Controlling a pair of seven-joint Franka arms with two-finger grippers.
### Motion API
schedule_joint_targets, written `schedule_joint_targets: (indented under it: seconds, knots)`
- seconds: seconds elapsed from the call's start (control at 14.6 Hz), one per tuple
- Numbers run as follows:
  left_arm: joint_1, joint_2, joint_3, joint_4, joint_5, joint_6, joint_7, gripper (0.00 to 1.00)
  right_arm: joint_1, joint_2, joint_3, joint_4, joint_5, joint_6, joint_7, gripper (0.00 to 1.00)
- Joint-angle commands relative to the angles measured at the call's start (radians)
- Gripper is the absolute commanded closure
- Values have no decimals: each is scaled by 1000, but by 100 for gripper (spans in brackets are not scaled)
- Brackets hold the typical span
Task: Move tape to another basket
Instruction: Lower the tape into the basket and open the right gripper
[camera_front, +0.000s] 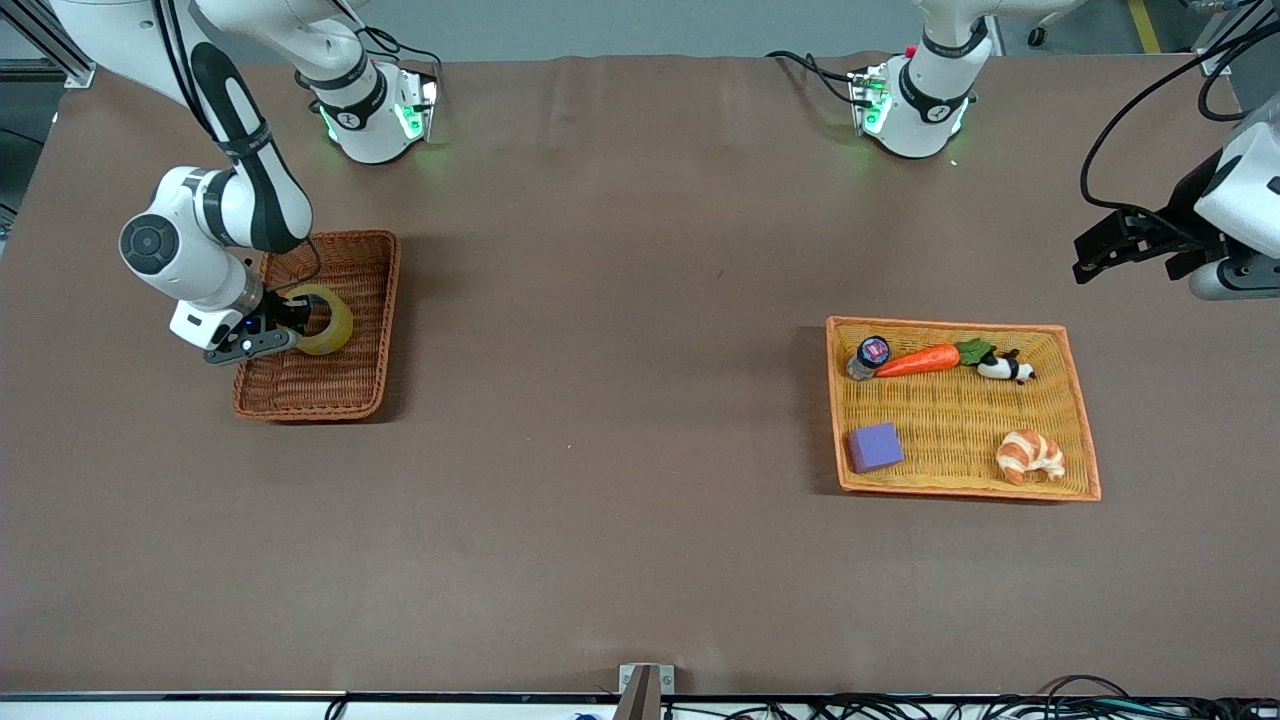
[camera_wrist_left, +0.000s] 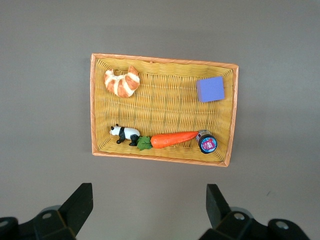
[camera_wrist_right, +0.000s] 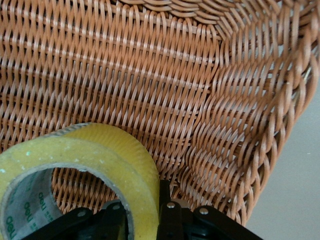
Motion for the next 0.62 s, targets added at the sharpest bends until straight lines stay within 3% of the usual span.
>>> schedule_joint_targets:
  seconds: [0.0, 0.27, 0.34, 0.41, 0.48, 0.55]
  knots:
    - [3, -5, 2, 1, 5, -9, -2, 0, 13, -15, 6, -18, 36, 10, 2, 78]
    - [2, -3, 2, 4, 15, 0, -4, 0, 27, -17, 8, -18, 65, 8, 3, 78]
    - [0, -3, 3, 4, 20, 0, -5, 0, 27, -15, 8, -18, 65, 8, 2, 74]
    - [2, -3, 5, 2, 18, 0, -5, 0, 27, -15, 8, -16, 65, 7, 0, 49]
    - [5, -5, 6, 4, 18, -5, 2, 0, 27, -15, 8, -16, 65, 7, 0, 15]
    - [11, -5, 8, 4, 18, -6, 7, 0, 27, -20, 8, -11, 65, -1, -2, 0]
